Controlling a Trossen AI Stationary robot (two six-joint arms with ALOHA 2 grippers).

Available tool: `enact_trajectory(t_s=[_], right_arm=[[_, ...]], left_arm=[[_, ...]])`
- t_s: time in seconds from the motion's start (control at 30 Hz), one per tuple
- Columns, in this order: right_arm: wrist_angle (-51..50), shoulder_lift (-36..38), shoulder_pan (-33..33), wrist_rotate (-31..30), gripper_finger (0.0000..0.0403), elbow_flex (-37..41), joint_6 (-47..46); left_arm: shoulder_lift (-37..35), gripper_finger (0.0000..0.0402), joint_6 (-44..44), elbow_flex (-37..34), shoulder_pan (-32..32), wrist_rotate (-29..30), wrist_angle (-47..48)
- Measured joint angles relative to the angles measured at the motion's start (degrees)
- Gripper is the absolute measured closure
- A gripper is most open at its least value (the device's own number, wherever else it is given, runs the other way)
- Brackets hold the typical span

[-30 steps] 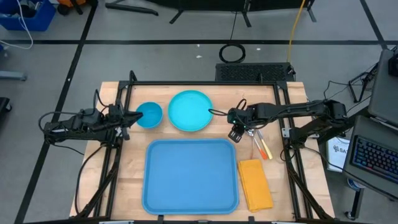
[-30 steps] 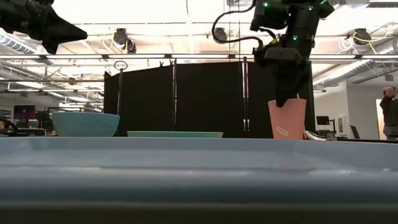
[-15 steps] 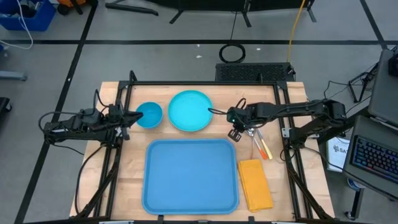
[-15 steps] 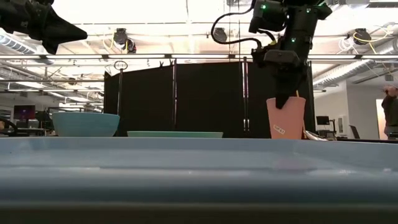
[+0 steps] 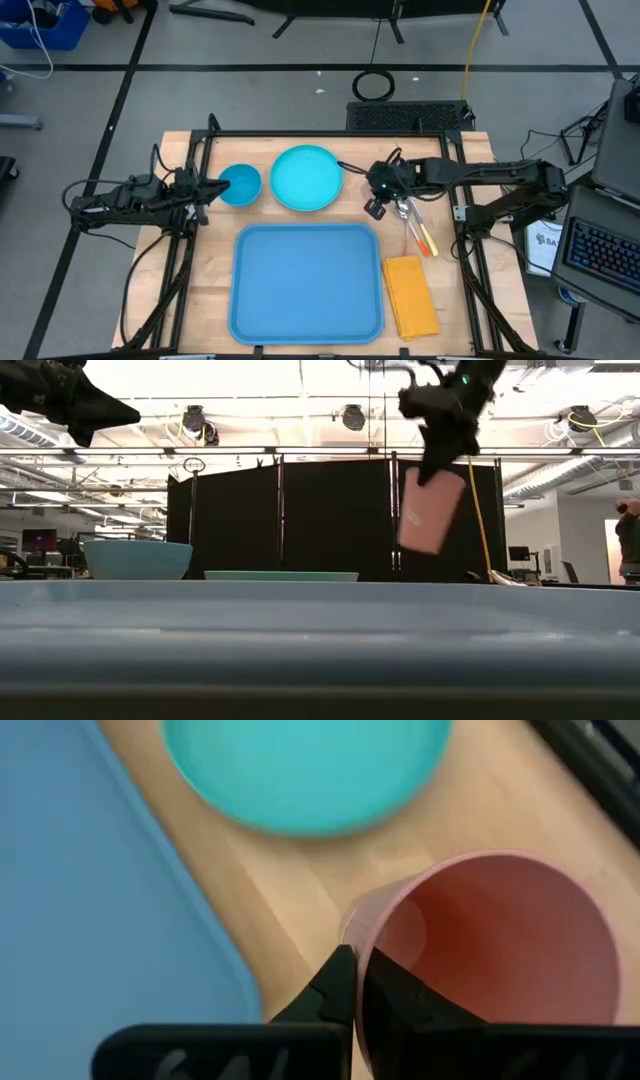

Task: Set up tray
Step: Put the cup on the serving tray

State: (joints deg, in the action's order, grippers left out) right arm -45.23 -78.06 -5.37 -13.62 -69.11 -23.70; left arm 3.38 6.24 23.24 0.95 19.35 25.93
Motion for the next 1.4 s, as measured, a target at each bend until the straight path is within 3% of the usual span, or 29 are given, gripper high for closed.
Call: enact_trajectory(t_s=[0.33, 0.6, 0.9, 1.17, 1.4], right_arm=[[14.06, -3.62, 6.73, 2.34, 0.0402, -8.77, 9.15], [17.49, -14.18, 11.49, 5.13, 0.0403, -19.00, 18.82], [10.91, -30.37, 12.61, 11.36, 0.0403, -37.87, 23.99], [-1.30, -44.49, 11.92, 16.51, 0.0403, -56.02, 27.47], [-3.19, -51.68, 11.83, 18.40, 0.0403, -64.55, 32.55]], left_arm=[[-0.01, 0.0366, 0.00, 0.00, 0.00, 0.04, 0.00], [-0.02, 0.0366, -0.01, 0.00, 0.00, 0.07, -0.02], [-0.02, 0.0366, -0.09, 0.00, -0.02, 0.20, -0.01], [-0.02, 0.0366, -0.15, 0.00, 0.00, 0.22, 0.00], [-0.02, 0.0366, -0.32, 0.00, 0.00, 0.24, 0.00]])
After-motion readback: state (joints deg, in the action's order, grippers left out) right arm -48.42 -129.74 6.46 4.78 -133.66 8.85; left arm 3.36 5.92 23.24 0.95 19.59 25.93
